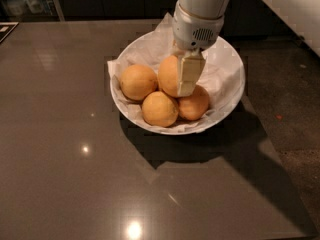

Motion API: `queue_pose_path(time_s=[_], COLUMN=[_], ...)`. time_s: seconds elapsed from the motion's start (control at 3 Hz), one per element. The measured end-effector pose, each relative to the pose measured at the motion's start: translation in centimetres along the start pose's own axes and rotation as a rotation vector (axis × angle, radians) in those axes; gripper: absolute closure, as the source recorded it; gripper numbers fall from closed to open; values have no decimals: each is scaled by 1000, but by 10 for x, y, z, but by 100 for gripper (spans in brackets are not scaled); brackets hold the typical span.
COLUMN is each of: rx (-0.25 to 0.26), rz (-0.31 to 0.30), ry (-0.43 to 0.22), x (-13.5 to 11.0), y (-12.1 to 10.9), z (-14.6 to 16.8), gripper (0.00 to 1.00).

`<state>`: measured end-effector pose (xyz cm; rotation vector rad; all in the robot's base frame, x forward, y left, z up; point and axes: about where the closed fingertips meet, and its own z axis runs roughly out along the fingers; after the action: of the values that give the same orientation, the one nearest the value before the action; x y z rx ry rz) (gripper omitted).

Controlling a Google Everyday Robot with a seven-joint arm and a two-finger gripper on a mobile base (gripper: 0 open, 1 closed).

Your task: Pick orange from white bowl

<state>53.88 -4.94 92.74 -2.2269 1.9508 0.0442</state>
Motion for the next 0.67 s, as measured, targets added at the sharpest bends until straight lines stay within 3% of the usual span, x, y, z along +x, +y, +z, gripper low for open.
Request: queue_pose_path(time_s=[0.33,0.67], rx=[43,127], rz=[14,40], ry=[-38,-113], x=[0,3], y=[1,17], z=[-9,-40], gripper=[100,100])
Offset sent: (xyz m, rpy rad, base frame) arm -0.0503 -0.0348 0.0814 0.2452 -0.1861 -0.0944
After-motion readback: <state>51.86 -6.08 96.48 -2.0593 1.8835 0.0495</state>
